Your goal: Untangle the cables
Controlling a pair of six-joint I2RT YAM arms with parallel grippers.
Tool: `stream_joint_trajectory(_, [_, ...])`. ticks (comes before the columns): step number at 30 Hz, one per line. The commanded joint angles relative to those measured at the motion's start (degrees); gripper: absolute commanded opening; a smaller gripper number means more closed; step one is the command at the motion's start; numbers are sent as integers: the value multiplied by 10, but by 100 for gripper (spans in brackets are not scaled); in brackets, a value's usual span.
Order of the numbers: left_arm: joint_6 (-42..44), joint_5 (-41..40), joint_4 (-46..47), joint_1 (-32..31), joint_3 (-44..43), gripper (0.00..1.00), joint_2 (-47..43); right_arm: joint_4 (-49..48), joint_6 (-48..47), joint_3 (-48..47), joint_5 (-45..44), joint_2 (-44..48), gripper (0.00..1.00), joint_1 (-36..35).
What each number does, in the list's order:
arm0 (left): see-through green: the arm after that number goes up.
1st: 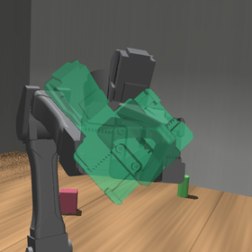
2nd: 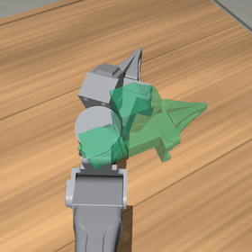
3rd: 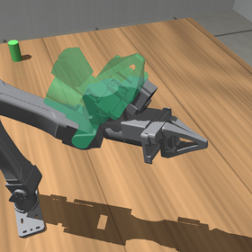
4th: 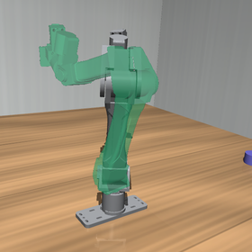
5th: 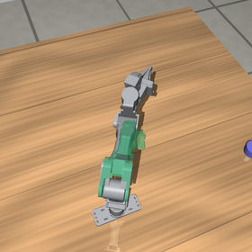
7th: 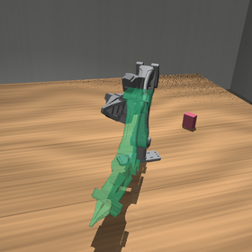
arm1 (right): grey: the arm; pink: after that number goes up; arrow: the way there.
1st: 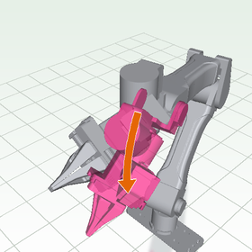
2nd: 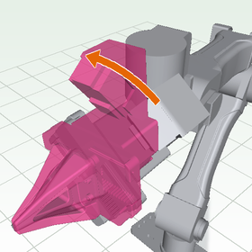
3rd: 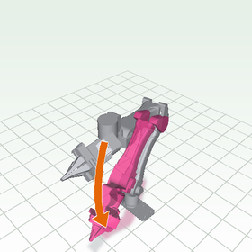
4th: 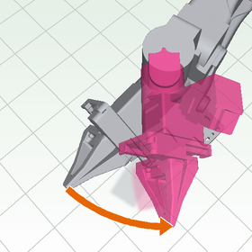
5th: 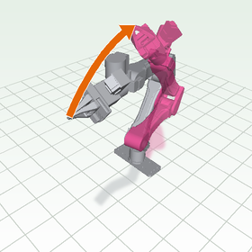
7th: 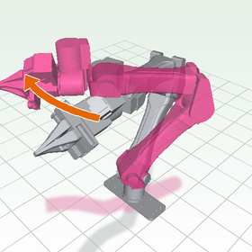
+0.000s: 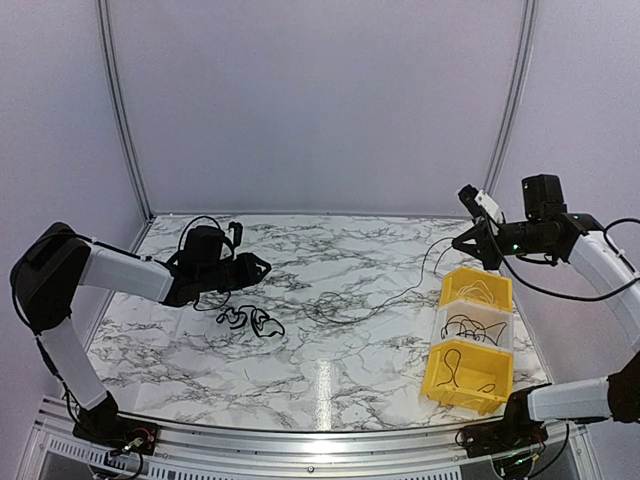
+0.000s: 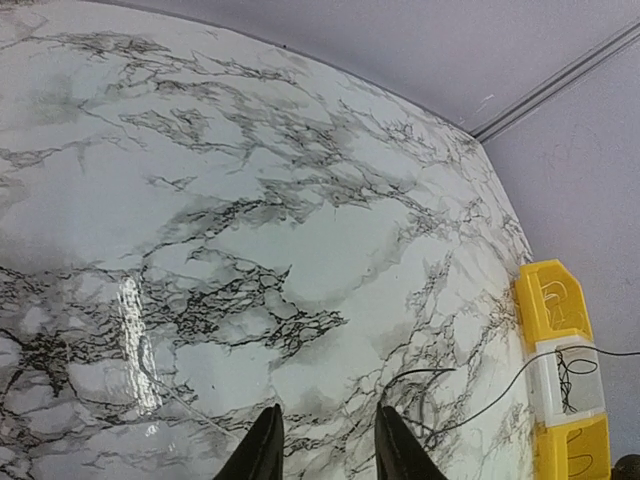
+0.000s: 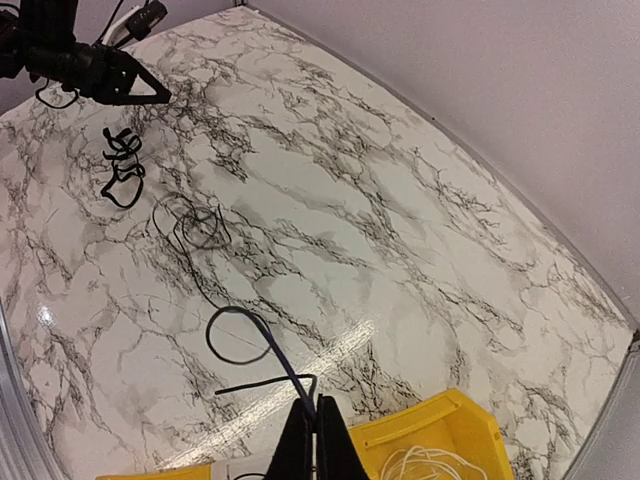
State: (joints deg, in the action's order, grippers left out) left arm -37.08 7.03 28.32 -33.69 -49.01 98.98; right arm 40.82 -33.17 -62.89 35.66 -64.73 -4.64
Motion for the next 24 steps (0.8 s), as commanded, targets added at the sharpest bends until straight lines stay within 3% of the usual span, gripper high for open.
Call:
stream_joint_trajectory(1, [21, 40, 32, -11, -25, 35, 17, 11, 40, -30, 43, -35, 0, -2])
stream_joint_trajectory(7, [103, 78, 23, -65, -38, 39, 28, -1, 63, -59, 85, -53, 0, -2])
stream_joint_trajectory(12, [124, 103, -43, -99, -103, 45, 74, -1, 63, -64, 86, -56, 0, -2])
stream_joint_trajectory(16, [85, 106, -59, -136, -157, 46, 145, -5, 63, -55, 87, -53, 0, -2])
stream_joint_trajectory(24, [-75, 122, -71, -196, -281, 46, 271, -9, 66, -50, 94, -47, 0, -2])
